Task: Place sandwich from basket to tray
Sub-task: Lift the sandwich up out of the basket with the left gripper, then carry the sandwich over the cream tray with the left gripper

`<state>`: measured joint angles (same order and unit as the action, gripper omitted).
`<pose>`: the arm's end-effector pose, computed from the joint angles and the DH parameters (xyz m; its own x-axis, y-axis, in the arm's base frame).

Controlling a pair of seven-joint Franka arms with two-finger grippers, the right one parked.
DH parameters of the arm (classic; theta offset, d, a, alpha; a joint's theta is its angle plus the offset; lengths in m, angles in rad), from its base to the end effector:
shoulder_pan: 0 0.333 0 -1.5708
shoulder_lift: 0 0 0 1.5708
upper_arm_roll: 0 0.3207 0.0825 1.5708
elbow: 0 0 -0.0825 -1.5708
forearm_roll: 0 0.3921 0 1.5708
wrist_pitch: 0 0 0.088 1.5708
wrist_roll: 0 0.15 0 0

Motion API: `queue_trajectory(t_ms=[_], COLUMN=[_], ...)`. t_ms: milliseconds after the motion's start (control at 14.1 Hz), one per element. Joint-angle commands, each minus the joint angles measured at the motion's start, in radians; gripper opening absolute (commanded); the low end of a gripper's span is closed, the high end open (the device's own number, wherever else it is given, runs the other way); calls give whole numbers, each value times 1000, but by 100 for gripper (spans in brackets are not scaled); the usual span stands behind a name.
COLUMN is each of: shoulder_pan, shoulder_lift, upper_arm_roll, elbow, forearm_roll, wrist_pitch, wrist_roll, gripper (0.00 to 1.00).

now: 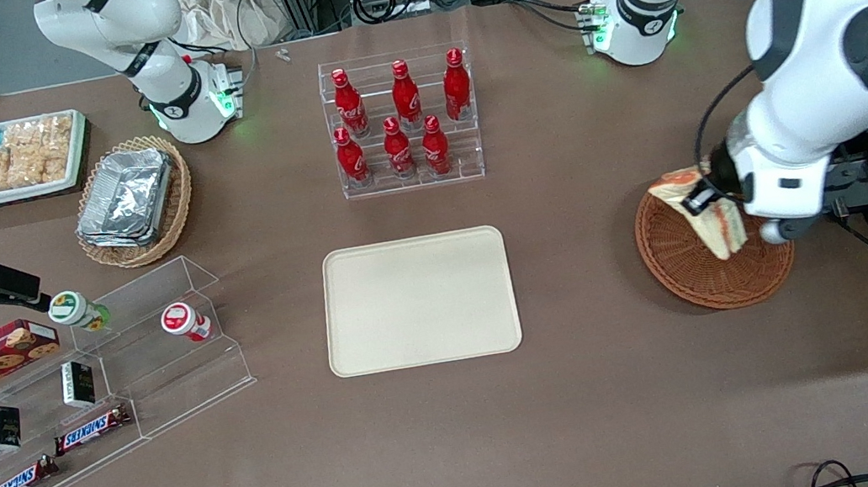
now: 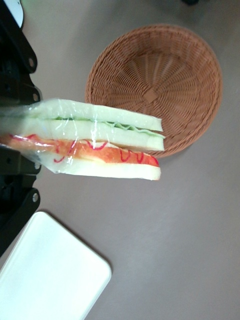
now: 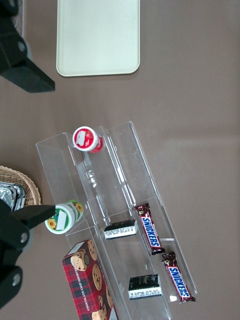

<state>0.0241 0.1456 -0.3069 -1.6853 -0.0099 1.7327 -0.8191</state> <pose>0.5782 -0.1615 0.4633 0.8528 0.5123 -0.1014 0.5121 -0.8584 -0.0303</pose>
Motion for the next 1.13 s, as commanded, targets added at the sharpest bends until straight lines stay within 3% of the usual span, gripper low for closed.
queue_trajectory(t_ms=[0, 71, 425, 638, 921, 1063], shoulder_pan=[5, 5, 2, -90, -214, -240], shoulder_lift=[48, 66, 225, 369, 612, 690], upper_arm_roll=[-66, -111, -260, -294, -291, -291], elbow=[39, 41, 35, 44, 191, 258], forearm_roll=[1, 1, 30, 204, 413, 439], wrist_pitch=[-7, 11, 198, 293, 361, 367], wrist_roll=[12, 17, 11, -70, -196, -190], gripper=[0, 3, 0, 0, 0, 0])
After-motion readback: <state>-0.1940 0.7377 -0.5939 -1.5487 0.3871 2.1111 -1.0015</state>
